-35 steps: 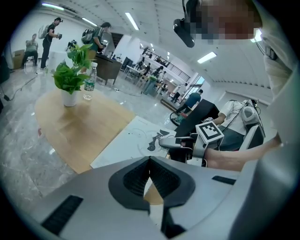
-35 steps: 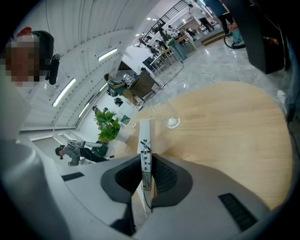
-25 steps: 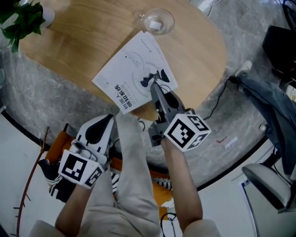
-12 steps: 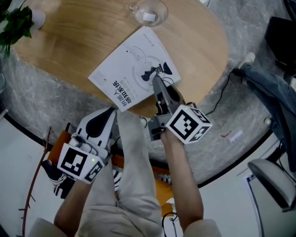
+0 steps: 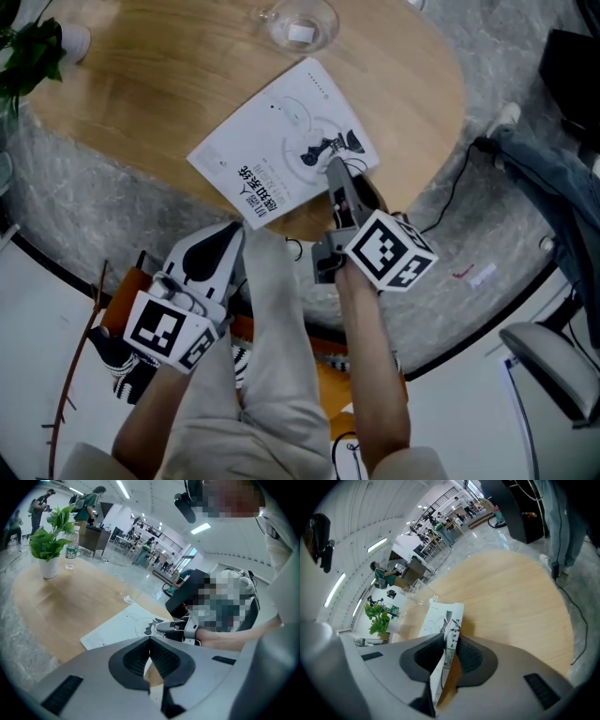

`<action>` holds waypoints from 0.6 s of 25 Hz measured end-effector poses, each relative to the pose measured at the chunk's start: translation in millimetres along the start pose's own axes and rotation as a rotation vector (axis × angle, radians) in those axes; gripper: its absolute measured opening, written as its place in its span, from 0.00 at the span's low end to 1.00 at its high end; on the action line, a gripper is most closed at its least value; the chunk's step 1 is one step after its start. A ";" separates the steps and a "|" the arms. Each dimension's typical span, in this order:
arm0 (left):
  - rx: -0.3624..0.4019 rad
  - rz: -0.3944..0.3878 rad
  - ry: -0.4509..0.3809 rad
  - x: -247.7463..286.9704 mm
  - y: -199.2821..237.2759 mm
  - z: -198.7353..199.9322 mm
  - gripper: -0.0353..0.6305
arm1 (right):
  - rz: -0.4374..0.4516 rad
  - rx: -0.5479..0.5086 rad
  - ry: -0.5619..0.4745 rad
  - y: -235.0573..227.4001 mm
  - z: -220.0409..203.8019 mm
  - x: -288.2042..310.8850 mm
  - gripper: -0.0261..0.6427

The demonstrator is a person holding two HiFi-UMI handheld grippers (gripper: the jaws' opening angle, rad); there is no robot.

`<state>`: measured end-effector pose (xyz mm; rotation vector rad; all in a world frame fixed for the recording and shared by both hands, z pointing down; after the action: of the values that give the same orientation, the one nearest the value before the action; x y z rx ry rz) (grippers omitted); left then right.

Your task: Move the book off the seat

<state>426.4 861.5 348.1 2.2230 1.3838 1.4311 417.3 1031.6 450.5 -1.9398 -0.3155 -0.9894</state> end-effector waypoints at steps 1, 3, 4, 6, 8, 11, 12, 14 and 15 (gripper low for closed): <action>0.000 0.003 0.001 0.1 -0.1 -0.9 0.06 | -0.018 -0.011 0.001 -3.9 0.3 -1.2 0.14; 0.002 0.008 0.001 0.8 1.0 -1.8 0.06 | -0.042 -0.020 0.000 -8.9 1.4 -2.2 0.15; 0.002 0.011 0.001 0.8 1.9 -2.3 0.06 | -0.053 -0.016 0.000 -10.5 1.7 -2.7 0.15; 0.000 0.013 0.002 1.0 2.9 -3.7 0.06 | -0.079 -0.001 0.001 -14.1 1.7 -5.4 0.16; 0.000 0.009 0.005 2.9 2.3 -4.6 0.06 | -0.115 0.014 -0.010 -20.4 4.8 -11.1 0.16; 0.005 0.002 0.002 6.2 0.0 -2.2 0.06 | -0.140 0.036 -0.035 -28.9 10.8 -19.5 0.16; 0.005 0.000 0.001 6.8 -1.2 -1.4 0.06 | -0.145 0.035 -0.041 -30.7 12.3 -22.9 0.15; 0.007 -0.006 0.003 7.8 -4.2 0.0 0.06 | -0.154 0.021 -0.051 -32.6 15.9 -31.0 0.15; 0.011 -0.010 0.005 8.2 -5.6 1.0 0.06 | -0.155 0.017 -0.055 -32.3 17.7 -35.0 0.15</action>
<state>424.7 871.3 349.7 2.2178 1.4057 1.4298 385.6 1069.7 439.4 -1.9527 -0.5104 -1.0298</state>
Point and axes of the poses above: the fingertips, and each gripper's own axes: x forward along the fingers, y to its left, z out of its top, the point moved 2 cm from there along -x, backward along the fingers, and after that the axes turned 3 degrees about -z, right-handed, at the moved point
